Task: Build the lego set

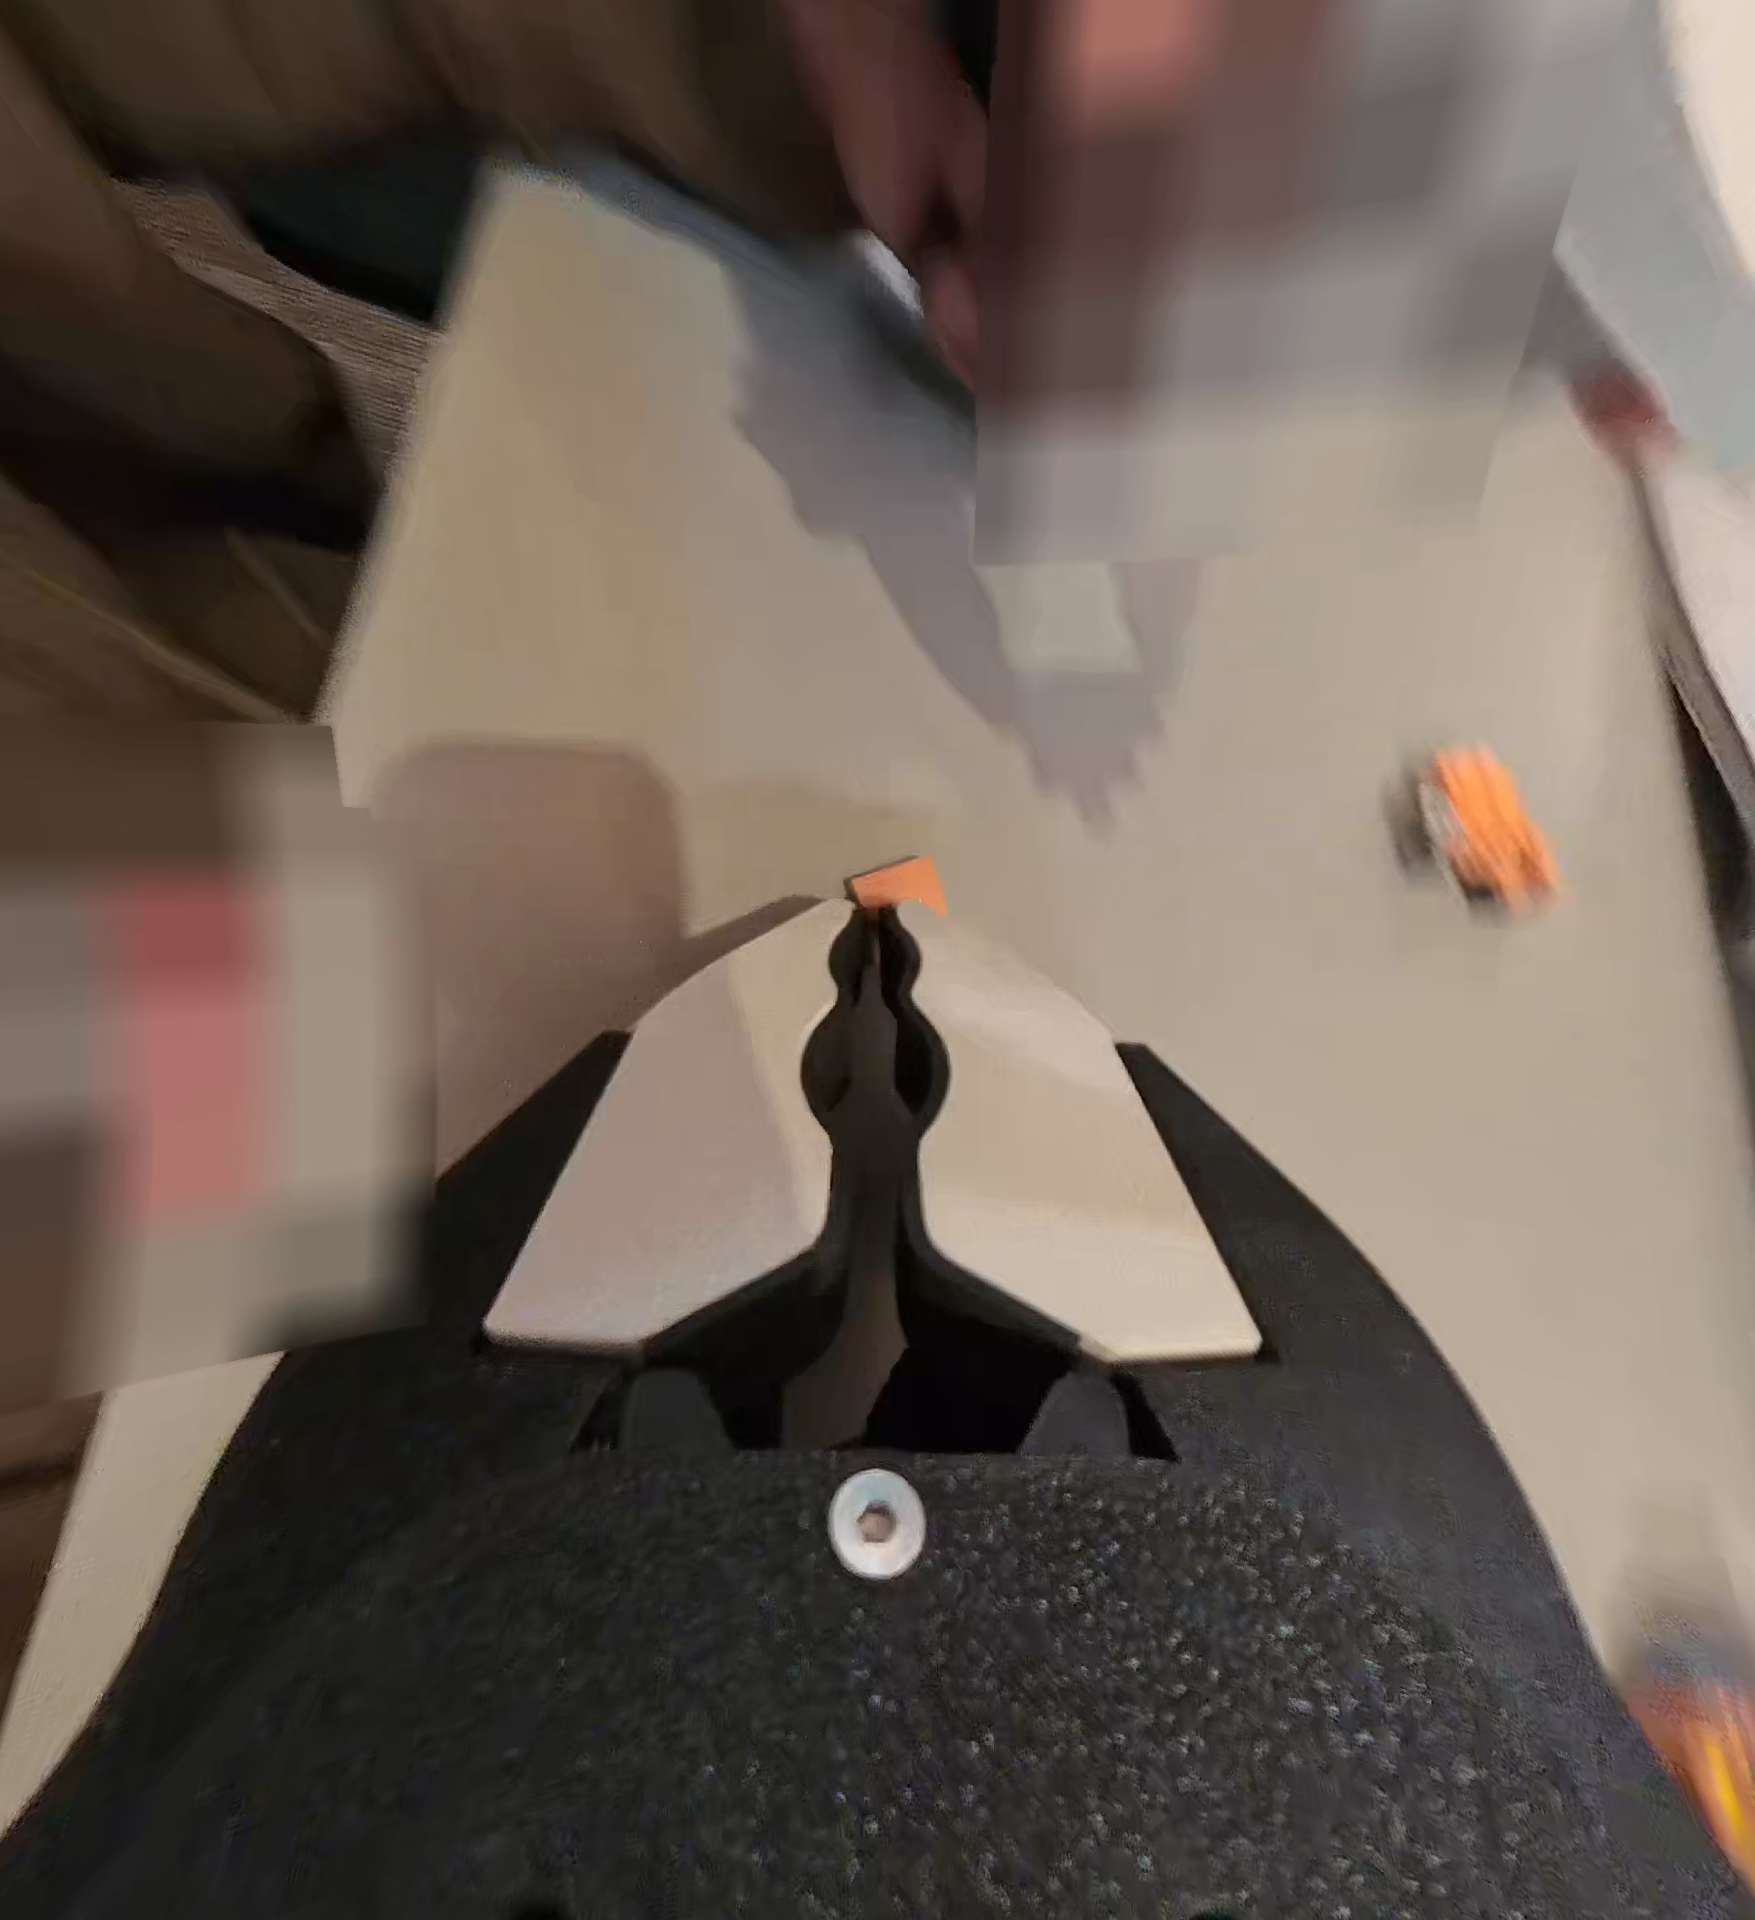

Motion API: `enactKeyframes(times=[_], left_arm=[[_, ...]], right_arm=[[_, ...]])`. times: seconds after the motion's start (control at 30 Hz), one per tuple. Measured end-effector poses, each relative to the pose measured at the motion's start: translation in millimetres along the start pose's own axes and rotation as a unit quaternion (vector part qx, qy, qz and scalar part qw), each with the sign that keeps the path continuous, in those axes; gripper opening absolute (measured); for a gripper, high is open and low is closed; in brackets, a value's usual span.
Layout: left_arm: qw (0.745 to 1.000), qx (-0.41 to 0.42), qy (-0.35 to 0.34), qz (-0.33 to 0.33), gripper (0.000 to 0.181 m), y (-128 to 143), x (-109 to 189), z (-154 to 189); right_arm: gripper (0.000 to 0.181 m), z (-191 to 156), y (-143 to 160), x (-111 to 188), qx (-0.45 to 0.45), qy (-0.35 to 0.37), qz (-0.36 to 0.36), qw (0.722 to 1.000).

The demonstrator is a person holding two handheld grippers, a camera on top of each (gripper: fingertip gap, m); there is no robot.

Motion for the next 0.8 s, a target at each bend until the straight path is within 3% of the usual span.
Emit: enactKeyframes(times=[0.27,0.57,0.8], left_arm=[[1.000,0.005,-0.006,-0.001,0.034,1,-3,0],[1.000,0.002,0.001,-0.004,0.034,2,-5,3],[1.000,0.002,0.009,0.000,0.034,1,-5,7]], right_arm=[[0.021,24,34,35,-0.057,0.083,-0.012,0.995],[0.025,31,29,22,-0.108,0.097,-0.014,0.989],[0.026,56,59,46,-0.101,0.165,-0.078,0.978]])
Point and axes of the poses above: each gripper's, where its closed fingertips meet, x back along the fingers, y out of its underside, z = x × y across the jaws, the point moved 2 cm from there along x, back along the fingers, and after that the axes turned 5 degrees about z, right-handed, at the moved point
